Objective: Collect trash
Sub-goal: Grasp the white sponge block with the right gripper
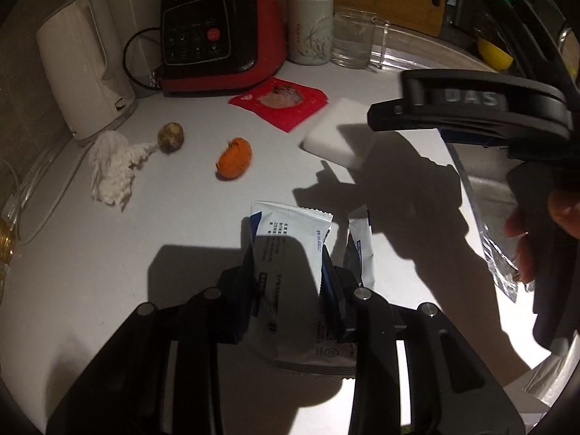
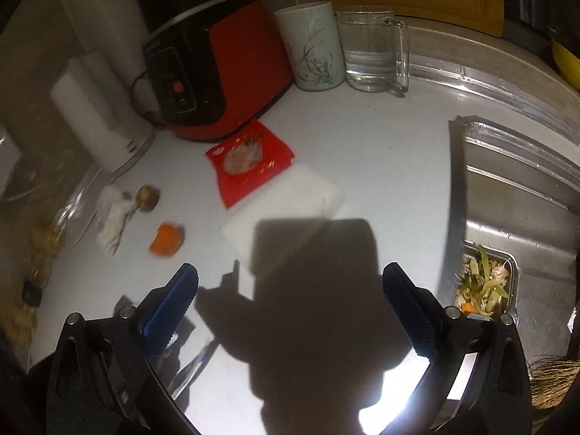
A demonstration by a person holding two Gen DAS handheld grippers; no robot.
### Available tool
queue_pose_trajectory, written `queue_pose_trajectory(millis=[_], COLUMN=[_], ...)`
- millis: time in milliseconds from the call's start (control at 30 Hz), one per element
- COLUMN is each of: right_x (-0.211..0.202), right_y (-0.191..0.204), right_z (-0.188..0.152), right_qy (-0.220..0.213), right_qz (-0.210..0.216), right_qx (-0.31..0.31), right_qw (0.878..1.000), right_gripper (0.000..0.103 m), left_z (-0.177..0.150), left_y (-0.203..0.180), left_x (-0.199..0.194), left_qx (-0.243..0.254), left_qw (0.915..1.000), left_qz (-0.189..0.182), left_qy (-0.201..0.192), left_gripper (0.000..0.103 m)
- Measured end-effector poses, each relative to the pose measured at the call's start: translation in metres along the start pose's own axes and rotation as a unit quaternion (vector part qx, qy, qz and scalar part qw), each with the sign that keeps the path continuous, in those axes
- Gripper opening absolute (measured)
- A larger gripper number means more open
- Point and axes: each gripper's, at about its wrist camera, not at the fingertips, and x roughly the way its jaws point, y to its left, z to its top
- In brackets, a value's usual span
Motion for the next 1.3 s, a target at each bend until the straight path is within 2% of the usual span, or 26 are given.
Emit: queue_pose_trajectory(millis=[233, 500, 567, 633, 700, 900, 1033, 1200, 1300], right_x=[0.041, 0.068, 0.070, 0.074, 0.074, 0.073, 0.059, 0.019, -0.014], right_y=[0.017, 0.024, 0.023, 0.023, 0.024, 0.026, 0.029, 0.038, 0.038], right_z=[0.021, 0.033, 0.033, 0.034, 0.034, 0.032, 0.025, 0.008, -0.014], right_qy=[0.001, -0.003, -0.005, -0.002, -0.005, -0.010, -0.019, -0.037, -0.044], right_qz=[-0.058, -0.138, -0.150, -0.158, -0.172, -0.165, -0.147, -0.125, -0.109], right_qx=[0.070, 0.116, 0.119, 0.117, 0.107, 0.090, 0.082, 0.053, 0.042], right_qw=[0.996, 0.984, 0.981, 0.980, 0.979, 0.982, 0.986, 0.990, 0.992], right_gripper=[0.101, 0.100, 0.093, 0.079, 0.074, 0.069, 0.069, 0.069, 0.069], left_z=[0.011, 0.018, 0.020, 0.022, 0.023, 0.024, 0.022, 0.015, 0.006], left_y=[0.026, 0.047, 0.048, 0.048, 0.050, 0.050, 0.048, 0.039, 0.030], left_x=[0.006, 0.009, 0.011, 0.011, 0.012, 0.013, 0.007, -0.013, -0.031], left_qx=[-0.005, -0.001, 0.006, 0.010, 0.002, 0.002, -0.001, 0.004, 0.005], left_qw=[0.9999, 0.9999, 0.9997, 0.9996, 0.9996, 0.9996, 0.9997, 0.9997, 0.9998], left_qz=[0.013, 0.001, 0.002, 0.007, -0.007, -0.008, -0.011, -0.002, -0.004], left_qy=[-0.006, -0.017, -0.022, -0.026, -0.027, -0.026, -0.023, -0.022, -0.021], left_gripper=[0.032, 0.032, 0.032, 0.032, 0.032, 0.032, 0.032, 0.032, 0.032])
